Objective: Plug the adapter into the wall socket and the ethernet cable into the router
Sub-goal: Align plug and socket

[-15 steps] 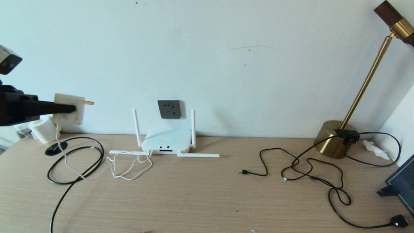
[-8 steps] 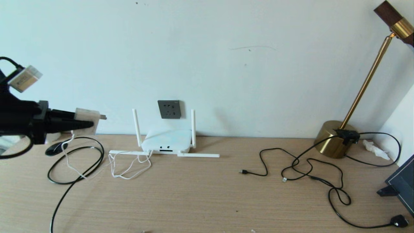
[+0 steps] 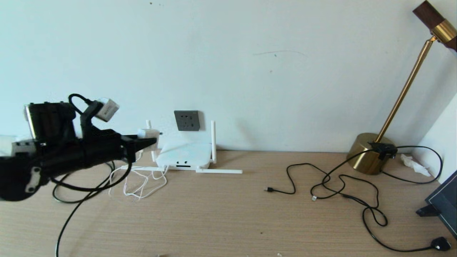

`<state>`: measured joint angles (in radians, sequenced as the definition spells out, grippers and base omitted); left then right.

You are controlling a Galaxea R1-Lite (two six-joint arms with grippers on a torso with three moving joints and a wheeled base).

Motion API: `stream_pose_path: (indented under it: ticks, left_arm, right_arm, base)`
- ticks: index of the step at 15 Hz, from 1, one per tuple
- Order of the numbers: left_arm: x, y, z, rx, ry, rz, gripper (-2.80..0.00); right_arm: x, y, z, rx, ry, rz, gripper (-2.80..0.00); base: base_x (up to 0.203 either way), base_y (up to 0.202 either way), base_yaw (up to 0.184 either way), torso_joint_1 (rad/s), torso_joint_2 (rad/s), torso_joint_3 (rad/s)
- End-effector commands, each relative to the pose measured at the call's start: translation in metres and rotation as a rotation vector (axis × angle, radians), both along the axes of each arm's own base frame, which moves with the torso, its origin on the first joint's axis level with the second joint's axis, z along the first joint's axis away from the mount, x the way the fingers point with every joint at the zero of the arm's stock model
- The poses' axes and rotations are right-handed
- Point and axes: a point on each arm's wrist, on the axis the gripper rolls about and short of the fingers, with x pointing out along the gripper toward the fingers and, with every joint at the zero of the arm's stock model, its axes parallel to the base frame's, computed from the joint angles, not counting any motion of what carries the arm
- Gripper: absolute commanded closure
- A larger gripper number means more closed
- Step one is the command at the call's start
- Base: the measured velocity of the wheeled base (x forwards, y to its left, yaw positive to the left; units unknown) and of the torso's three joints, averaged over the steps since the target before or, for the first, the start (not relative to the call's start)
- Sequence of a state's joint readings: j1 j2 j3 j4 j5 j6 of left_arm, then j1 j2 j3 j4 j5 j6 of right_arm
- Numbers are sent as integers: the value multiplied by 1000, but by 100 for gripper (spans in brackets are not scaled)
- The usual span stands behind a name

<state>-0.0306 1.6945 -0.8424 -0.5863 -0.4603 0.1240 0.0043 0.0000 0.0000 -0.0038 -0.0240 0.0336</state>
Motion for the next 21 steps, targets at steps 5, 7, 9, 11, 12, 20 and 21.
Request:
stream_pose_path:
  ticks: [5, 7, 9, 11, 12, 20, 21]
  left_arm:
    - [3, -68, -55, -233, -189, 226, 0]
    - [4, -72, -91, -184, -177, 262, 0]
    - [8, -73, -108, -155, -148, 297, 0]
    - [24, -79, -111, -145, -183, 300, 0]
    - [31, -81, -114, -135, -195, 309, 0]
    - [66, -89, -112, -105, -304, 323, 0]
    - [72, -90, -113, -108, -313, 324, 0]
  right_arm:
    - [0, 0, 0, 0, -1, 0, 0]
    - [0, 0, 0, 0, 1, 0, 0]
    - [0, 0, 0, 0, 1, 1, 0]
    - [0, 0, 0, 0, 1, 0, 0]
    - [0, 0, 0, 0, 1, 0, 0]
    - [0, 0, 0, 0, 0, 0, 0]
    - [0, 0, 0, 0, -1, 0, 0]
  base:
    - [0, 0, 0, 0, 0, 0]
    - [0, 0, 0, 0, 0, 0]
    - [0, 0, 0, 0, 0, 0]
    - [0, 0, 0, 0, 0, 0]
    - [0, 0, 0, 0, 0, 0]
    - [0, 0, 0, 0, 0, 0]
    - [0, 0, 0, 0, 0, 0]
